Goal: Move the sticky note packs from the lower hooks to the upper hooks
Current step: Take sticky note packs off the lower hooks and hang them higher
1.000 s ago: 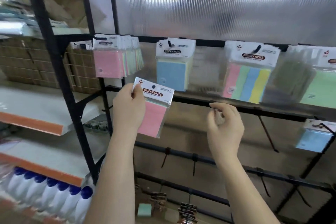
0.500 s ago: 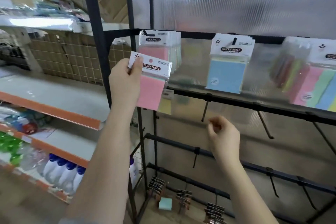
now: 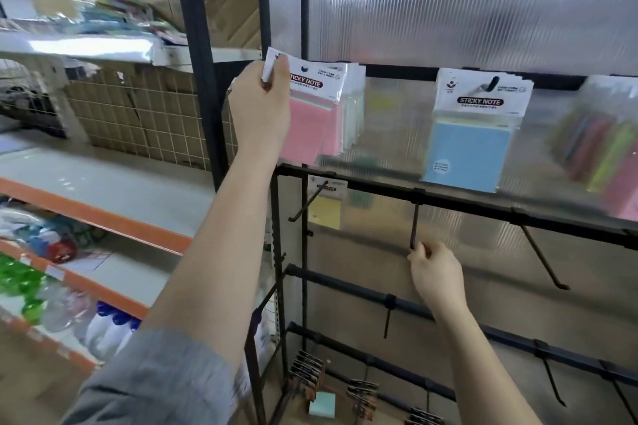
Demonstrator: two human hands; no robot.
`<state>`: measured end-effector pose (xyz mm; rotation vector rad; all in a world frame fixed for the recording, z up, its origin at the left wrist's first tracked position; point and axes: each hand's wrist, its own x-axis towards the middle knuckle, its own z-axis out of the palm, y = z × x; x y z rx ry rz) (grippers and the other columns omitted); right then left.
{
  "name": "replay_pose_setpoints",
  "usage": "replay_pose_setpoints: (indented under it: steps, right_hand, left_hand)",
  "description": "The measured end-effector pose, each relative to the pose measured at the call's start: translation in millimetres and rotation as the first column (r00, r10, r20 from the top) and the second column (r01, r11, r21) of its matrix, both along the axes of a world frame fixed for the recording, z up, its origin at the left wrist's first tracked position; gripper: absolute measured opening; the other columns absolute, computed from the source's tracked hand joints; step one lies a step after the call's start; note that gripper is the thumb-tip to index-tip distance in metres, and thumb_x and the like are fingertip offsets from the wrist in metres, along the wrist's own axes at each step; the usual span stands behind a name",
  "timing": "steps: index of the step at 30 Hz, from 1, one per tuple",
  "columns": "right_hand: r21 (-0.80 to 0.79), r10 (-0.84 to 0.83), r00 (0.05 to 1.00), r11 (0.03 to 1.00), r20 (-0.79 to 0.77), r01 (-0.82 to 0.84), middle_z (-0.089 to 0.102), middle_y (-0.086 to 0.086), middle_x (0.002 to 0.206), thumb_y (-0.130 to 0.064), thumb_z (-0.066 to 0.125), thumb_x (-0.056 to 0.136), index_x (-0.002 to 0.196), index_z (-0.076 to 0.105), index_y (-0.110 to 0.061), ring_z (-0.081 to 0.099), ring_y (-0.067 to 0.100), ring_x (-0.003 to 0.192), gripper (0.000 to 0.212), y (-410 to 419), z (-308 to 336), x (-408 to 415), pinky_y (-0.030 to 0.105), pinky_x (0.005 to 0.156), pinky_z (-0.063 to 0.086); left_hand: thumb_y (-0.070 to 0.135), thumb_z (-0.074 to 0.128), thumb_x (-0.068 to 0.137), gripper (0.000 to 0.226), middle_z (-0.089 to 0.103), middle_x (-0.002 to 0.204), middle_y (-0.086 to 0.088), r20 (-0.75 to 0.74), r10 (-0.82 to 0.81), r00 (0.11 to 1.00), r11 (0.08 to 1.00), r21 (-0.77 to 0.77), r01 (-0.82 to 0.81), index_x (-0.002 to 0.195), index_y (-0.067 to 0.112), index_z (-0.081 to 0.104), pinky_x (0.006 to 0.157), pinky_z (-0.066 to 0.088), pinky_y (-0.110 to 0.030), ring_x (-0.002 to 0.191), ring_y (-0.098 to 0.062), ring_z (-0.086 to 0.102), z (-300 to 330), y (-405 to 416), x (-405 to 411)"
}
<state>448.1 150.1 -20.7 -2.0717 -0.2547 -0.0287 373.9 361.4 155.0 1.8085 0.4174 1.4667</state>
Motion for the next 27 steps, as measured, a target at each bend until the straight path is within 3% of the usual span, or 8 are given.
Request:
replay_pose_setpoints:
  steps: [2,6,11,17,22,27]
  right_hand:
    - [-0.038,0.008,1.000,0.999,-0.030,-0.009,0.055,0.001,0.098,-0.025,0.040,0.101,0.126,0.051,-0.004,0.051,0.015,0.078,0.035,8,-4,6,0.027,0.071,0.041]
    - [-0.111,0.042,0.995,0.992,-0.087,-0.052,0.058,0.001,0.087,-0.028,0.038,0.102,0.112,0.056,-0.004,0.047,0.006,0.065,0.031,27,-15,16,0.025,0.058,0.036]
    - [-0.179,0.070,0.993,0.980,-0.098,-0.087,0.056,0.001,0.078,-0.028,0.038,0.101,0.110,0.058,-0.005,0.052,0.012,0.065,0.032,46,-21,20,0.022,0.051,0.036]
    - [-0.155,0.094,0.994,0.983,-0.055,-0.101,0.055,0.001,0.094,-0.030,0.040,0.101,0.123,0.055,-0.009,0.051,0.015,0.078,0.034,57,-20,19,0.027,0.070,0.042]
    - [-0.144,0.097,0.994,0.984,-0.056,-0.104,0.061,0.007,0.110,-0.032,0.041,0.100,0.126,0.054,-0.012,0.052,0.018,0.087,0.036,62,-21,18,0.028,0.073,0.043]
    - [-0.119,0.088,0.995,0.989,-0.046,-0.093,0.058,0.002,0.101,-0.033,0.042,0.100,0.121,0.057,-0.012,0.054,0.019,0.089,0.034,65,-21,19,0.028,0.073,0.043]
  left_hand:
    - [0.032,0.044,0.099,0.034,0.047,0.068,0.011,-0.008,0.010,1.000,1.000,0.016,-0.010,0.068,0.019,0.046,0.056,0.036,-0.007,0.062,-0.001,0.045,3,4,8]
    - [0.033,0.043,0.099,0.038,0.041,0.066,0.012,-0.004,0.031,0.999,0.999,0.030,-0.031,0.062,0.025,0.036,0.056,0.034,-0.005,0.060,-0.001,0.041,7,10,15]
    - [0.030,0.045,0.099,0.040,0.039,0.062,0.012,0.061,0.024,0.998,0.999,0.027,-0.025,0.060,0.024,0.034,0.055,0.034,-0.006,0.052,0.005,0.041,1,17,19]
    - [0.030,0.045,0.099,0.039,0.041,0.061,0.012,0.079,0.016,0.997,1.000,0.008,-0.016,0.062,0.024,0.036,0.053,0.034,-0.006,0.050,0.013,0.044,-5,16,19]
    - [0.028,0.047,0.097,0.039,0.039,0.059,0.013,0.125,0.034,0.992,0.998,-0.055,-0.027,0.059,0.025,0.037,0.052,0.033,-0.007,0.048,0.007,0.042,0,15,23]
    - [0.026,0.049,0.096,0.041,0.038,0.057,0.011,0.130,0.060,0.990,0.995,-0.089,-0.049,0.057,0.023,0.036,0.049,0.032,-0.007,0.045,0.007,0.041,4,14,23]
